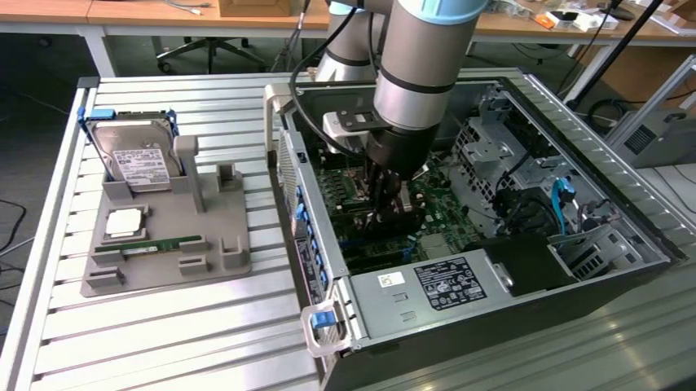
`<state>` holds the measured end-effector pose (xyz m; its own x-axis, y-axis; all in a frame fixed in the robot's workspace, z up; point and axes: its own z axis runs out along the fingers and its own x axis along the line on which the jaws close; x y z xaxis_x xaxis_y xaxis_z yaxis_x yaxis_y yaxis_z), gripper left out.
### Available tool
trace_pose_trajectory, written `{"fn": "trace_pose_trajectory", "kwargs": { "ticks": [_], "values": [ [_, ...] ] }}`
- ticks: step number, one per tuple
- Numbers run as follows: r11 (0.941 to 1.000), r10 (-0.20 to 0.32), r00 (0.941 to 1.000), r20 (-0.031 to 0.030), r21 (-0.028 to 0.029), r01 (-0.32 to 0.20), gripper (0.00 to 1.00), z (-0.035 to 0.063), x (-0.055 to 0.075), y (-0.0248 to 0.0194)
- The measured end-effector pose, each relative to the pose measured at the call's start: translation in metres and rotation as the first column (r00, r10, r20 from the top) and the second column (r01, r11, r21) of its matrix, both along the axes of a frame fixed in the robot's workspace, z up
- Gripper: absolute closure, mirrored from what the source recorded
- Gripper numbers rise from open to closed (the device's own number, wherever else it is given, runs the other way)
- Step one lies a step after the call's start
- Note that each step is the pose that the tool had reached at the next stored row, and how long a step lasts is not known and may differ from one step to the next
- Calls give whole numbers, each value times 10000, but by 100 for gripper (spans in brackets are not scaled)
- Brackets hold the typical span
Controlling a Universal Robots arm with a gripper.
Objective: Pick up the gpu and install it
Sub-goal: 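Insert the gpu into the slot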
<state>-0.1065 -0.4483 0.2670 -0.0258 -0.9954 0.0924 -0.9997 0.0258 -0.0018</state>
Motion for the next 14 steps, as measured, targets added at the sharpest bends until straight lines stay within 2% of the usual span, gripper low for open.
{"fn": "trace_pose_trajectory", "kwargs": {
  "ticks": [3, 14],
  "values": [
    [10000, -1, 10000, 1, 55, 1, 73, 0, 0, 1],
    [10000, -4, 10000, 1, 58, 4, 73, 0, 24, -5]
  ]
}}
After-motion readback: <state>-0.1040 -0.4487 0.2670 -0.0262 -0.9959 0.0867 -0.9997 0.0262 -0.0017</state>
